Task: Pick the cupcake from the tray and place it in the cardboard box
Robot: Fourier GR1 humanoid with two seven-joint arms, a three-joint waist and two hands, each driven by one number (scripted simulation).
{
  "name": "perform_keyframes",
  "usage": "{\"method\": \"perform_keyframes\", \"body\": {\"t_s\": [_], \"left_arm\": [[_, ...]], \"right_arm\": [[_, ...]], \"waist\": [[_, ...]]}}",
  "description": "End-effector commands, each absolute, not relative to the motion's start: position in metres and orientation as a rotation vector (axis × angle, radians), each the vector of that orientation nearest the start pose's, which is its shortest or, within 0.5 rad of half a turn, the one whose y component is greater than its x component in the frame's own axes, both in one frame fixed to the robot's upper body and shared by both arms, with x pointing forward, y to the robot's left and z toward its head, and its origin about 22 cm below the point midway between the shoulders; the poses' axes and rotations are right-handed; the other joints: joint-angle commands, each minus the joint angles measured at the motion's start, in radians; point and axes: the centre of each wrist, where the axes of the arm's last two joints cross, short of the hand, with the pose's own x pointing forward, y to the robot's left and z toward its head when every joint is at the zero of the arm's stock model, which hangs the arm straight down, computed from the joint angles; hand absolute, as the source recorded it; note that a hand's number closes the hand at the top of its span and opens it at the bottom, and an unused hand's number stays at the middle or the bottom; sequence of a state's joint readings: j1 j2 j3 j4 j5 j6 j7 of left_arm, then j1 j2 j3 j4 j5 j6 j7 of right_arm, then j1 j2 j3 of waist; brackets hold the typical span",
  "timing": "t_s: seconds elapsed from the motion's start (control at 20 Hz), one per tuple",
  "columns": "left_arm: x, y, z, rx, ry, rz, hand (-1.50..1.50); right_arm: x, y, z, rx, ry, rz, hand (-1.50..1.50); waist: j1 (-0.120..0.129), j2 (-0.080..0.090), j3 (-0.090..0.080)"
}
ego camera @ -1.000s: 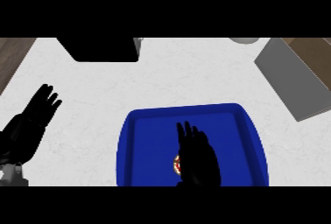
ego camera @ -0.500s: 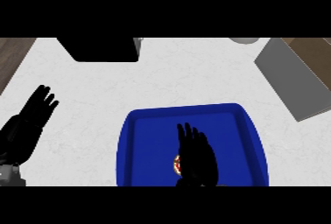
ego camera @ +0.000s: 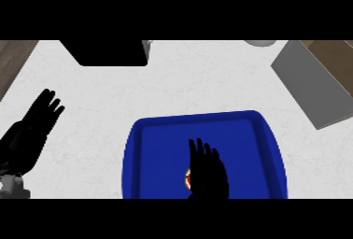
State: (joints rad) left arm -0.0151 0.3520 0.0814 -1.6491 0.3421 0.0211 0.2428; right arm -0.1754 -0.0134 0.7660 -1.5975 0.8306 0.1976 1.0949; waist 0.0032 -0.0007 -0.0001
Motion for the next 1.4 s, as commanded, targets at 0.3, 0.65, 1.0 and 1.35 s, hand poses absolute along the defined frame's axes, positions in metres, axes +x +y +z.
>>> {"method": "perform_keyframes", "body": {"t_s": [0.3,0.65,1.0,1.35], "left_arm": [[0.249,0.306,0.056,0.056,-1.447,0.058,0.0],[0.251,0.332,0.033,0.032,-1.435,0.059,0.0],[0.245,0.316,0.049,0.041,-1.449,0.023,0.0],[0.256,0.31,0.058,0.012,-1.462,0.025,0.0]], "right_arm": [[0.216,-0.044,0.015,-0.744,-0.751,1.067,1.5],[0.228,-0.049,0.041,-0.776,-0.866,1.129,1.5],[0.349,-0.153,0.055,-0.798,-0.862,1.003,1.5],[0.414,-0.18,0.055,-0.873,-0.833,1.026,1.5]], "waist": [[0.001,0.0,0.0],[-0.003,0.001,0.0],[0.026,0.015,0.001],[0.04,0.015,0.001]]}}
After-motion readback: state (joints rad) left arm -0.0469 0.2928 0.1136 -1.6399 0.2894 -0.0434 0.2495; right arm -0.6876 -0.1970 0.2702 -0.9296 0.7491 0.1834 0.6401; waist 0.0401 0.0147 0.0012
